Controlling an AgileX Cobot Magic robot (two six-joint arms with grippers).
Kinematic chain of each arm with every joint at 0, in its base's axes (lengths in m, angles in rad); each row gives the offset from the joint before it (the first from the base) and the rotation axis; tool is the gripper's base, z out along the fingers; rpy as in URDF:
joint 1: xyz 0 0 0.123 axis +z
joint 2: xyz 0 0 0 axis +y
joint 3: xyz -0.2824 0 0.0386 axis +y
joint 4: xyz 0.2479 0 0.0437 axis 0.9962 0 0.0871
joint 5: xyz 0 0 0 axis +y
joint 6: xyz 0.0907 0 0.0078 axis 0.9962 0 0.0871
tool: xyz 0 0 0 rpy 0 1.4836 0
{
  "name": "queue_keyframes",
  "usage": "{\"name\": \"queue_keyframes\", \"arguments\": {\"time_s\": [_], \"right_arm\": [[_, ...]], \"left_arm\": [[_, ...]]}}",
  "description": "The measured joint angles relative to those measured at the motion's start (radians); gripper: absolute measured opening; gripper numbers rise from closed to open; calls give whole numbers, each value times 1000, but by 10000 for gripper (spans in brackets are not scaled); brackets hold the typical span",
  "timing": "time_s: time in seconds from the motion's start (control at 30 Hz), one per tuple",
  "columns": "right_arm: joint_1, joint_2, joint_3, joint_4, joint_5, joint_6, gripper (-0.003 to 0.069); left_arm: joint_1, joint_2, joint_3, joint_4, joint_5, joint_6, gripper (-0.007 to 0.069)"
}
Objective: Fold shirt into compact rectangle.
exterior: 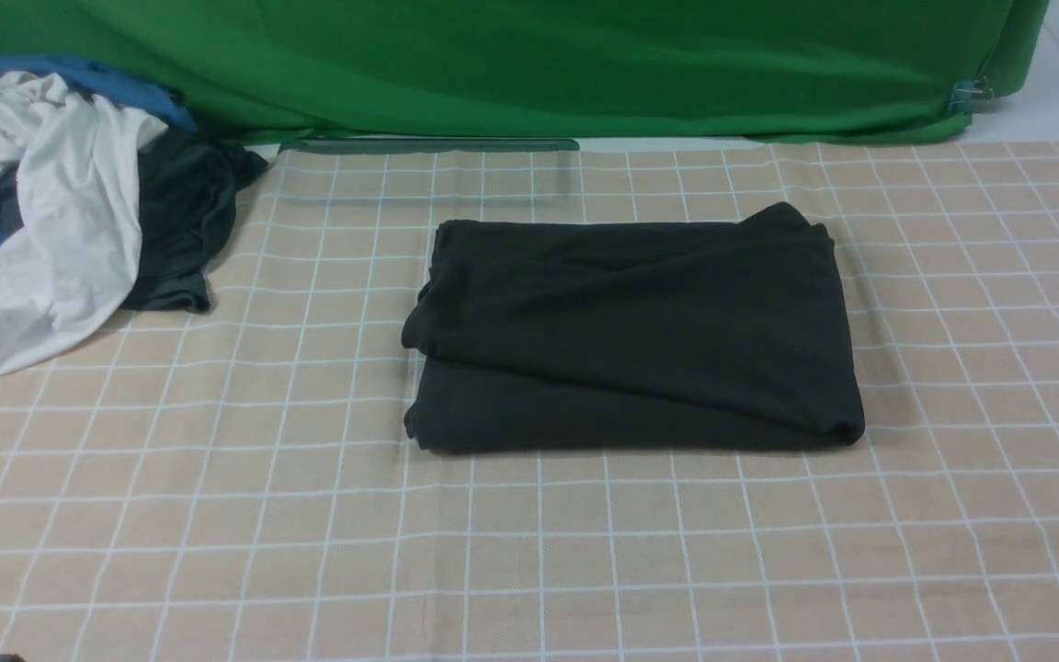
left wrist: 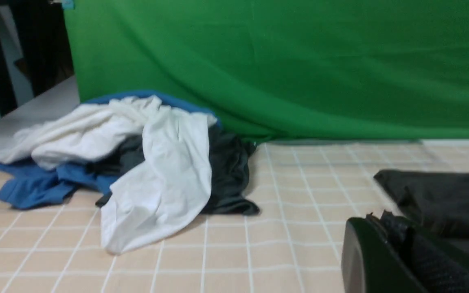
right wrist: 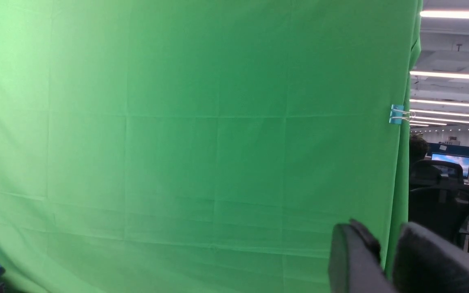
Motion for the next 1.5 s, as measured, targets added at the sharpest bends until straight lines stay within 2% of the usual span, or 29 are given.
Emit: {"name": "queue_keyframes", "arguments": {"time_s": [0.23,1.07,1.27,1.5], "right_arm": [[0,0,0,0,-1,0,215],[0,0,0,0,0,-3,237],[0,0,0,-3,0,-148,237],[-3,0,0,-4,32,-178,239]], "left_arm": [[6,-3,41,8,60,4,20],[6,-3,41,12,63,4,20],[6,-3,41,12,63,4,20],[6,-3,41,12,65,16,20]]}}
